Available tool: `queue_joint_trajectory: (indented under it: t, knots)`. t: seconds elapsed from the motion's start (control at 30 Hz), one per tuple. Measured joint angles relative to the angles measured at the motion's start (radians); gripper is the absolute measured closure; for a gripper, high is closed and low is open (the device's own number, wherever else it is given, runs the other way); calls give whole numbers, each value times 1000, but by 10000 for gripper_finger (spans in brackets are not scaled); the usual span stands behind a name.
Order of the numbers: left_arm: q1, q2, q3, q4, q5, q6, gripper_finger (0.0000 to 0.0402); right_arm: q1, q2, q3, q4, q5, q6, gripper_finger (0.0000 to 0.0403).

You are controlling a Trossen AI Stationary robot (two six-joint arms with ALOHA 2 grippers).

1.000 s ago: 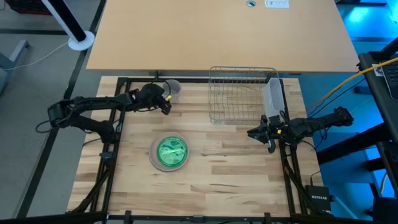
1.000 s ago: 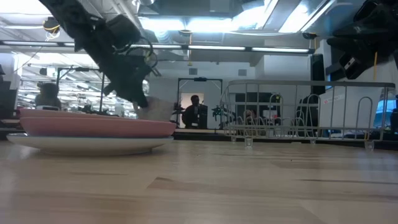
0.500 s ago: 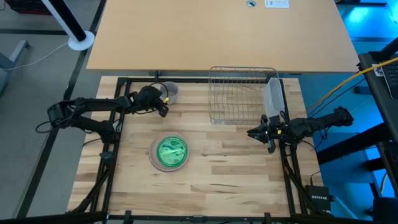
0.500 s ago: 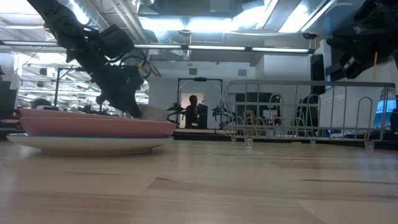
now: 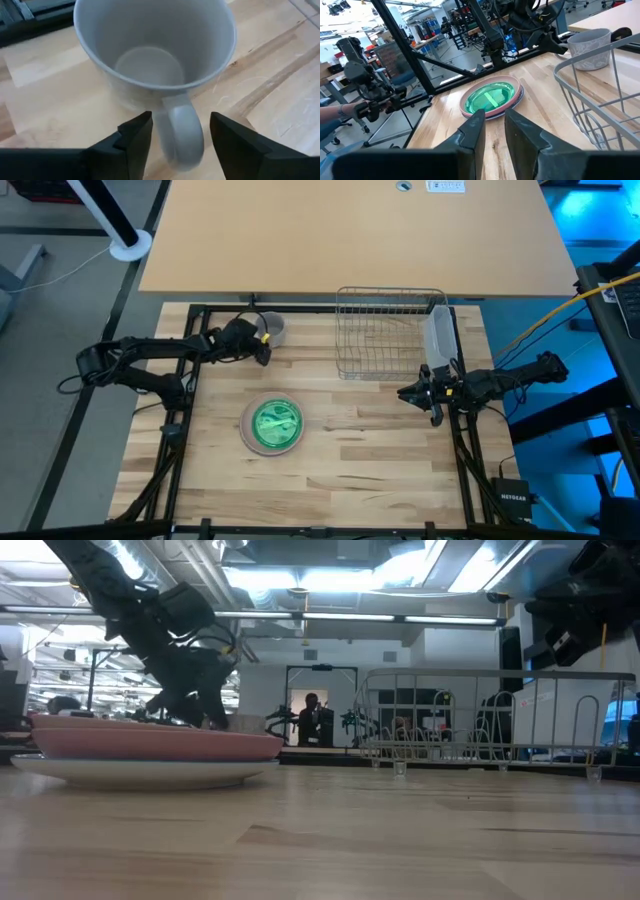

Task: Sort dishes
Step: Put the green plate into the dish rack

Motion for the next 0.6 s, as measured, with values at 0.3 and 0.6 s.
queue_joint_trajectory:
  t: [0.3, 0.6]
  knots:
    - [0, -127, 0, -250, 88, 70, 207, 0, 0, 0, 0, -28, 0, 325]
    - [-10, -370, 0, -456, 381, 7, 206, 0, 0, 0, -1, -28, 0, 325]
